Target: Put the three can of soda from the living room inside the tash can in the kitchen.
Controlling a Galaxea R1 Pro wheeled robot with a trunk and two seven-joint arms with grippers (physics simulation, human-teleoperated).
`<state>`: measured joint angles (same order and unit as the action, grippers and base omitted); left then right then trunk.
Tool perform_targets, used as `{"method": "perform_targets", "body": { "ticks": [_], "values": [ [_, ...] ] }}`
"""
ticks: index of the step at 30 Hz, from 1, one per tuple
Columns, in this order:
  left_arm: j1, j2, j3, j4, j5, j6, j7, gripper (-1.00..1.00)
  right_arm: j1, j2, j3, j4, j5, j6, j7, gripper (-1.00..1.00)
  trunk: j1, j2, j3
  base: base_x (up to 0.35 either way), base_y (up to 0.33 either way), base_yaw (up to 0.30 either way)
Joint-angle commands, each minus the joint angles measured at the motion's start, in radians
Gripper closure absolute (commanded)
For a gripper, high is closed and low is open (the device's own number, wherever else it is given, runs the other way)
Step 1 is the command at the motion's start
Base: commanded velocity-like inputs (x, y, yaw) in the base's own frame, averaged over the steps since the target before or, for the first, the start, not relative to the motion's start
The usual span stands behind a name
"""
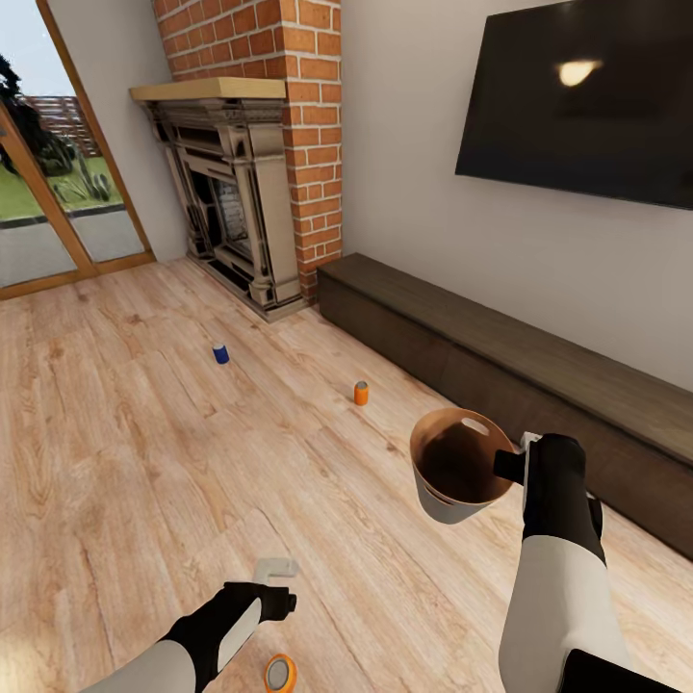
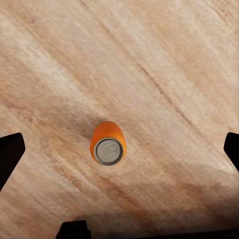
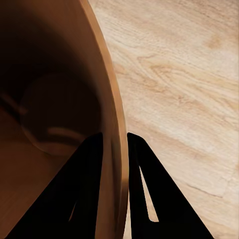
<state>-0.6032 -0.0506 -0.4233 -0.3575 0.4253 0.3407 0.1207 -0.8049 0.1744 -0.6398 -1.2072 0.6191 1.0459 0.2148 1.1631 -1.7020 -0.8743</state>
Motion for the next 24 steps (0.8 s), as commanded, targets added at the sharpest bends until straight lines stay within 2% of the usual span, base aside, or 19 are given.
{"method": "perform_targets", "body": {
  "ticks": [1, 7, 24],
  "values": [
    [0.0, 0.0, 0.0, 0.0, 0.0, 0.0, 0.0, -1.0, 0.0, 0.0, 0.0, 0.0, -0.018, 0.001, 0.006, 1.0, 0.0, 0.0, 0.0, 0.0, 0.0, 0.0],
    [0.003, -0.001, 0.0, 0.001, 0.002, -0.002, 0.0, -1.0, 0.0, 0.0, 0.0, 0.0, -0.018, 0.001, 0.006, 1.0, 0.023, -0.042, -0.019, 0.0, 0.0, 0.0],
    [0.007, -0.002, 0.004, 0.043, 0.004, -0.008, -0.006, -1.0, 0.0, 0.0, 0.003, 0.001, -0.017, 0.001, 0.006, 1.0, 0.023, -0.042, -0.019, 0.0, 0.0, 0.0]
  ]
}}
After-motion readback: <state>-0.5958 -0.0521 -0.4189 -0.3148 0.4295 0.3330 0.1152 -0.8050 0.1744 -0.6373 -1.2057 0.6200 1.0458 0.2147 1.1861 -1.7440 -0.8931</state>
